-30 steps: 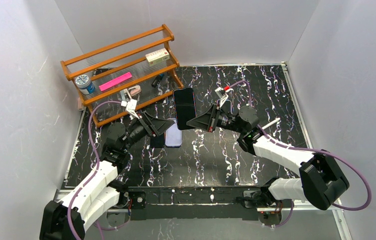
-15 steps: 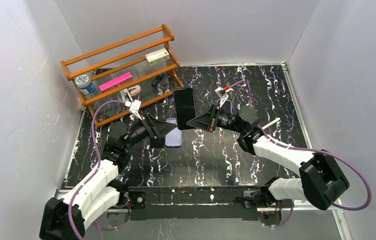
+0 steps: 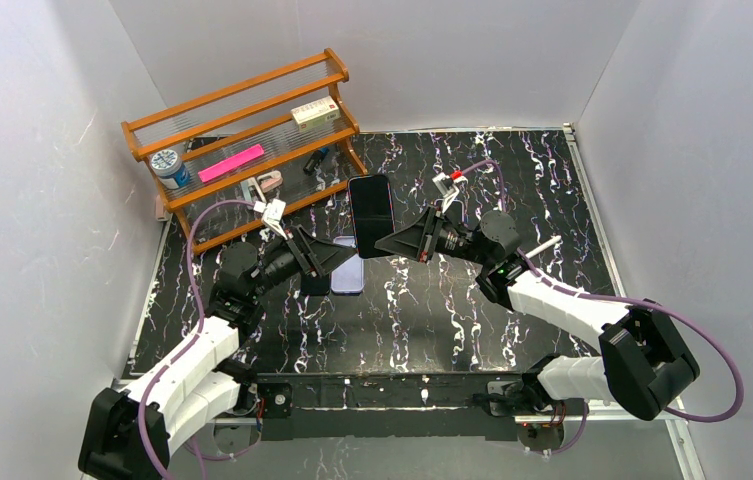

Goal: Take the phone out of the phone case
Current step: Remove the phone case from the phone.

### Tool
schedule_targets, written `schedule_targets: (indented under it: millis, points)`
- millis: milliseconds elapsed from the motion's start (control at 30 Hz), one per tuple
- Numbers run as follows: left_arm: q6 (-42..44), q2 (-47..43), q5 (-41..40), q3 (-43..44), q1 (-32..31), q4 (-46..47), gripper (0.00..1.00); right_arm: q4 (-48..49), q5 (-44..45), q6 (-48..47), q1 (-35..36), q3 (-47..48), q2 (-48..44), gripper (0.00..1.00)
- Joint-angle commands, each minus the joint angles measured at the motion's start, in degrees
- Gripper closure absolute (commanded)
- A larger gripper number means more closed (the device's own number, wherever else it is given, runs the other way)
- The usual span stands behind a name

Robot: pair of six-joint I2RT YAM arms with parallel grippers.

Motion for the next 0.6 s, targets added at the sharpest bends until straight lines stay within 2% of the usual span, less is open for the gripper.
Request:
schedule_targets:
  millis: [0,567]
  points:
    - [-0.37,-1.31,2.09,2.17,-1.04,1.90,0.31,6.39,0.39,-0.05,0.16,1.57,-1.36,0.99]
    - [-1.26,-0.68,2.36,3.56,-2.89,2.95,0.30,6.11,-0.02,-0.23,0.22,1.85,-1.41,0.99]
